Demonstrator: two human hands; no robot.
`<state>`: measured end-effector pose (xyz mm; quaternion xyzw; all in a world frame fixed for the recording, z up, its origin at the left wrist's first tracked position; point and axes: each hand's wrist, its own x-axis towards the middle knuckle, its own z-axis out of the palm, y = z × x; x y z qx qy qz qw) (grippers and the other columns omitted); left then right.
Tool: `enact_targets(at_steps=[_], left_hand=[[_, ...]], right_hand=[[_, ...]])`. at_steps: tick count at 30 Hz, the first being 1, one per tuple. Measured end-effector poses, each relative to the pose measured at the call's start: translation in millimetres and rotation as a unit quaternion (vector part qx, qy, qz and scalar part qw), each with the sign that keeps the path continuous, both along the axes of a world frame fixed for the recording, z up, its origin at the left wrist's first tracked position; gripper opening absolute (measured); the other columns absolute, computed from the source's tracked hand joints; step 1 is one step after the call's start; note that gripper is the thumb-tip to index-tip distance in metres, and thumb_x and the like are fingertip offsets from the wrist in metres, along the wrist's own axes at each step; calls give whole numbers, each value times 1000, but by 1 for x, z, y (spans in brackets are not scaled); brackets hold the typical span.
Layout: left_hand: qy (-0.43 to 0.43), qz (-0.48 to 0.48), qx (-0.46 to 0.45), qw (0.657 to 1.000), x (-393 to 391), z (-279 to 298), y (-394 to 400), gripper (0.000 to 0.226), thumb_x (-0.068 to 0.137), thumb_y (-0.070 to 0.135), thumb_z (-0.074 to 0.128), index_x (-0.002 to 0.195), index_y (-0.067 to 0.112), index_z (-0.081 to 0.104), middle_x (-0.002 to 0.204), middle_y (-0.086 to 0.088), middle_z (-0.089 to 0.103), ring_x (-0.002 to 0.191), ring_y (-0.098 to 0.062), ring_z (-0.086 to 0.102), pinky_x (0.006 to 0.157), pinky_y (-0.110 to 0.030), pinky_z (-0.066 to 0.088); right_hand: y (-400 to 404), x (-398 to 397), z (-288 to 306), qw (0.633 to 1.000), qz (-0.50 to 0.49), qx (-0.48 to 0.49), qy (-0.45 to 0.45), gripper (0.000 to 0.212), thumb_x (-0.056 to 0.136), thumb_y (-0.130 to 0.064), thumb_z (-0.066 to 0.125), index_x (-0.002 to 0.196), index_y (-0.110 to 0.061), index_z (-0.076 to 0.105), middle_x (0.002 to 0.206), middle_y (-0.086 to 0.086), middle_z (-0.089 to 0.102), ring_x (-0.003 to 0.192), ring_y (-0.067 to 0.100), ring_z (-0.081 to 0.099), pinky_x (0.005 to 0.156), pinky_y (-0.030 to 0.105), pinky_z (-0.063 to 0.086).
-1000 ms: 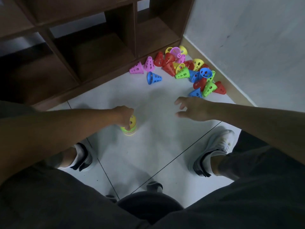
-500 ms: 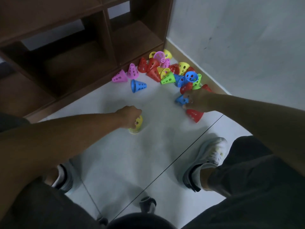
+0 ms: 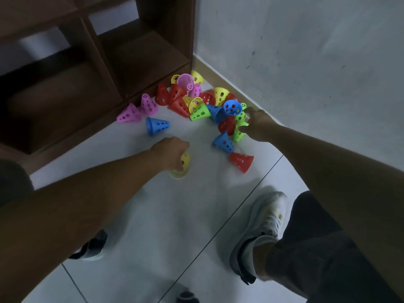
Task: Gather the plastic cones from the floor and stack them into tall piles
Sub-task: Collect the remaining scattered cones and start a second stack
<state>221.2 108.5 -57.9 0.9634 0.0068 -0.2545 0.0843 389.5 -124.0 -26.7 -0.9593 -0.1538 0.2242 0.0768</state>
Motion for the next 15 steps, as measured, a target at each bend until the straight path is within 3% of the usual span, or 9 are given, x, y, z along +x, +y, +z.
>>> enact_targets(at_steps=[4,8,15], left_hand=[[1,12,-13,1000,10,8,-8,83,75,55,80,144,26,45,132,-4,55,120,-27,57,93,-40,52],[-7,37,-40,998,15,23,-4,75,79,64,73,140,26,51,132,-1,56,116,-22,57,93,-40,52],[7,90,-95,991,21,20,9,59,87,54,71,135,22,57,131,2,61,116,-17,59,97,-39,51]], right_hand=[[9,17,-21,1000,-12,-8,8,81,90,-41,67,157,-30,23,143,19,44,124,38,51,103,50,45],[14,30,-43,1000,-21,-7,10,92,85,-48,72,158,-36,16,154,21,29,141,43,30,115,54,30],[20,56,-76,1000,-23,19,1,104,80,-60,73,158,-29,13,162,20,17,150,41,10,120,57,12]])
